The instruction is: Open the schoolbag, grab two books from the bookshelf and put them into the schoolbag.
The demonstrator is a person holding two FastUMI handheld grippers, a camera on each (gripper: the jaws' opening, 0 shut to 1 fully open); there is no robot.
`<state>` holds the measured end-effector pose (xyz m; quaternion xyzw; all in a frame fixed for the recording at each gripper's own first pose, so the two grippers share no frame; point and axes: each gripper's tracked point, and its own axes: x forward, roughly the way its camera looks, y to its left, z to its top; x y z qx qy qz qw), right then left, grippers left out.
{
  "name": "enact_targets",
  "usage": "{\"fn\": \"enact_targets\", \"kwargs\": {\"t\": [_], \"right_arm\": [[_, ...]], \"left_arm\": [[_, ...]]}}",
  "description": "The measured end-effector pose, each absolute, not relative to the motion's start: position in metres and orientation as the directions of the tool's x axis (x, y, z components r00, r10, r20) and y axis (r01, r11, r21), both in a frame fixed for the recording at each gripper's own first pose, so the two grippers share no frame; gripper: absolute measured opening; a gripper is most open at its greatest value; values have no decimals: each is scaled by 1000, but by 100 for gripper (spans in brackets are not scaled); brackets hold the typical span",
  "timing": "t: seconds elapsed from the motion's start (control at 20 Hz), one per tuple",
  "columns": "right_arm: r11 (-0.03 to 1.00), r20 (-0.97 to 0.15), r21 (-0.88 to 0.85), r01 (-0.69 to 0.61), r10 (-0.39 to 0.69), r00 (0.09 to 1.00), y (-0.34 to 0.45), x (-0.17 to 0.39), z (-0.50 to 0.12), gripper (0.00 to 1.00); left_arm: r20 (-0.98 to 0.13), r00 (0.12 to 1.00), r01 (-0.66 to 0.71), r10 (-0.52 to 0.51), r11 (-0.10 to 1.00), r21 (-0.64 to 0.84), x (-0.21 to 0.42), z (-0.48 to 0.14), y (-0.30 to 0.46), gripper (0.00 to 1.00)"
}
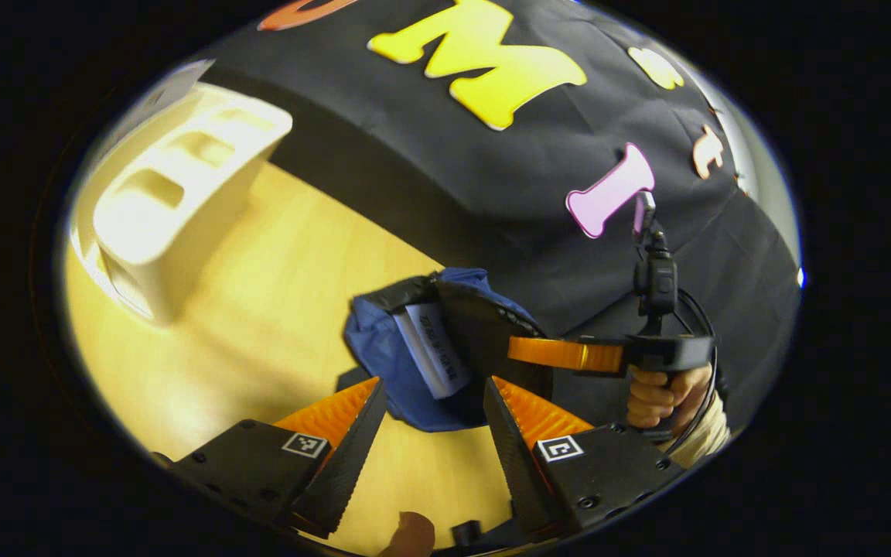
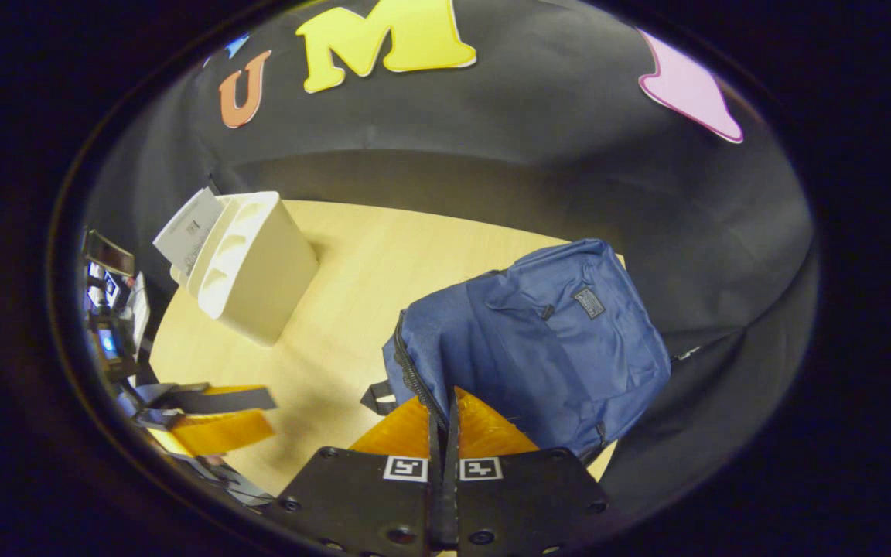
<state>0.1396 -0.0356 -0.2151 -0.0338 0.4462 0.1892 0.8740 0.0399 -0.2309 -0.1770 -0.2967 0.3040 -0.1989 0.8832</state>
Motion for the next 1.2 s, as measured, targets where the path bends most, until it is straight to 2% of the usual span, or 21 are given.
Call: {"fn": "enact_targets", "kwargs": {"t": [0.1,0.25,0.5,0.6,0.85,0.95,1.05,1.2], "right_arm": [[928,-789,105,-357,296,538,-36,139,-216,1],[936,-788,113,-335,289,544,-36,134,-219,1],[940,-781,98,-326,276,561,-35,131,-220,0],[942,-781,91,-323,269,564,-37,129,-220,0],[948,-776,91,-305,259,575,-38,127,-219,1],[950,-776,94,-298,258,576,-38,127,-220,1],[950,-777,87,-298,252,577,-38,125,-220,1],[951,-786,85,-297,247,566,-35,125,-222,1]], "left_arm": [[-432,769,184,-471,810,-556,28,-149,-186,87],[-440,819,133,-369,867,-480,24,-120,-124,94],[-420,899,29,-125,973,-229,22,-83,-15,97],[-421,905,-7,-67,985,-172,21,-69,19,99],[-416,908,-73,52,997,-34,38,-43,89,98],[-414,905,-117,95,993,-26,55,-34,115,98],[-460,879,-157,124,987,-34,74,-40,138,98],[-529,841,-153,111,988,-35,106,-49,160,98]]}}
